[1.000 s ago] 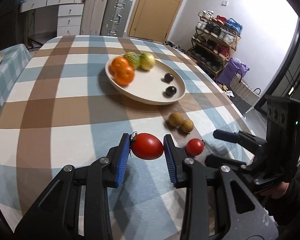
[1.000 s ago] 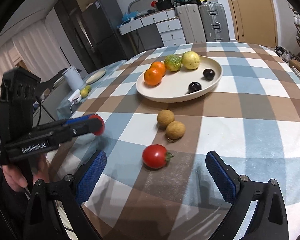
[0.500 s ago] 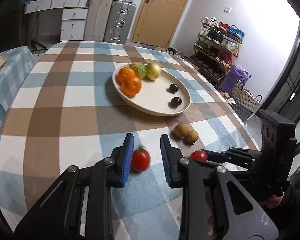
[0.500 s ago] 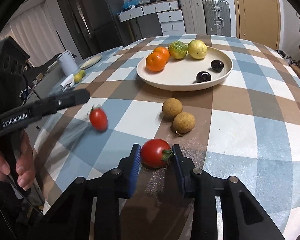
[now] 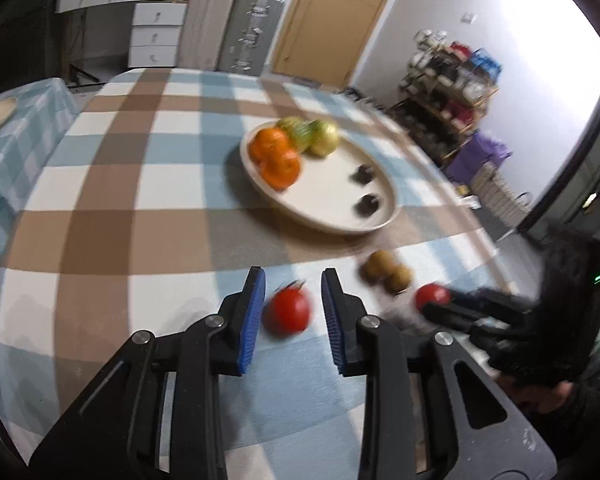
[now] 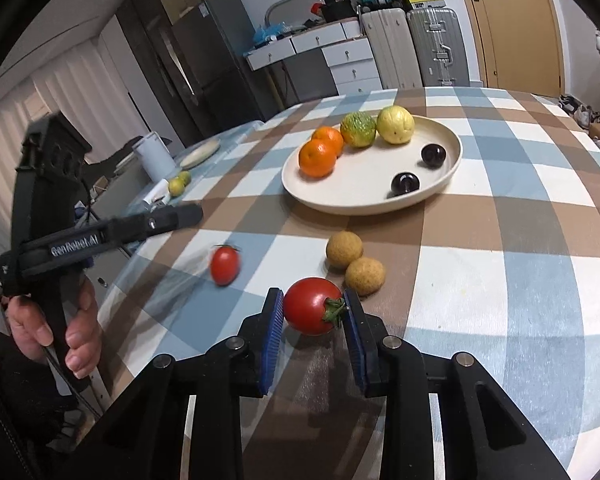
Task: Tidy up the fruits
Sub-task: 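Carry both tomatoes onto the plate beside the plums and open both tools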
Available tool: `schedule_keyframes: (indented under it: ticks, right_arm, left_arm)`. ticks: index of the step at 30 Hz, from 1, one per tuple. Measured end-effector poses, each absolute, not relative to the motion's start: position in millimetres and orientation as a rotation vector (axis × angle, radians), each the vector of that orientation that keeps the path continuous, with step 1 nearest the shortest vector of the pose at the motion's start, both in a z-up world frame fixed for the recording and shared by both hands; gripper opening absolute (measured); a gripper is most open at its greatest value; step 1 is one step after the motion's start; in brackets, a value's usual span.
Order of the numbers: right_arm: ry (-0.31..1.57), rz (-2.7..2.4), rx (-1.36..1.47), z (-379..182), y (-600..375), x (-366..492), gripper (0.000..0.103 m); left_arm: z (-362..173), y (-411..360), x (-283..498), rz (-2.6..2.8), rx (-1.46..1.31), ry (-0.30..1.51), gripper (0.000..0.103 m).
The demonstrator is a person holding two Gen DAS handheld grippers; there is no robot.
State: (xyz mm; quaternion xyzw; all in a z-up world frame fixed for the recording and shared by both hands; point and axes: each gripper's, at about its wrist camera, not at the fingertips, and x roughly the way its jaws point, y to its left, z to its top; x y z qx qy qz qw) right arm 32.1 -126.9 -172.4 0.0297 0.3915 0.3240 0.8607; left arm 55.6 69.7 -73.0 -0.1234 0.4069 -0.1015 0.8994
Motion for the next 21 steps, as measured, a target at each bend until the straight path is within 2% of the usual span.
schedule_keyframes:
  ticks: [6,10,15,17,19,21]
  right_arm:
    - [0.802,0.700,0.075,-169,-128,36,0.030]
    - [0.797,0.707,0.080,-168,-129,37,0.030]
    - [0.793,0.706,0.099,-167,-134,40,0.030]
    - [0.793,0.705,0.105,-166,-137,41,0.030]
    - [0.793,0.703,0.111,-166,-138,43,0.030]
    - [0.795,0.704,0.113,-165,-140,46,0.030]
  left_arm:
    - [-93,63,58,-0.196,-0.231,0.893,0.030]
    - [-104,55,67,-0.222,-0.253,0.935,0.046]
    - [-110,48,77,-0.217,-0.247,0.946,0.046]
    - [-112,48,80,-0.225,-0.258,0.950,0.045]
    - [-114,47,84,-0.231,-0.249,0.963,0.025]
    - [-114,44,86,-0.240,-0.235,0.974,0.025]
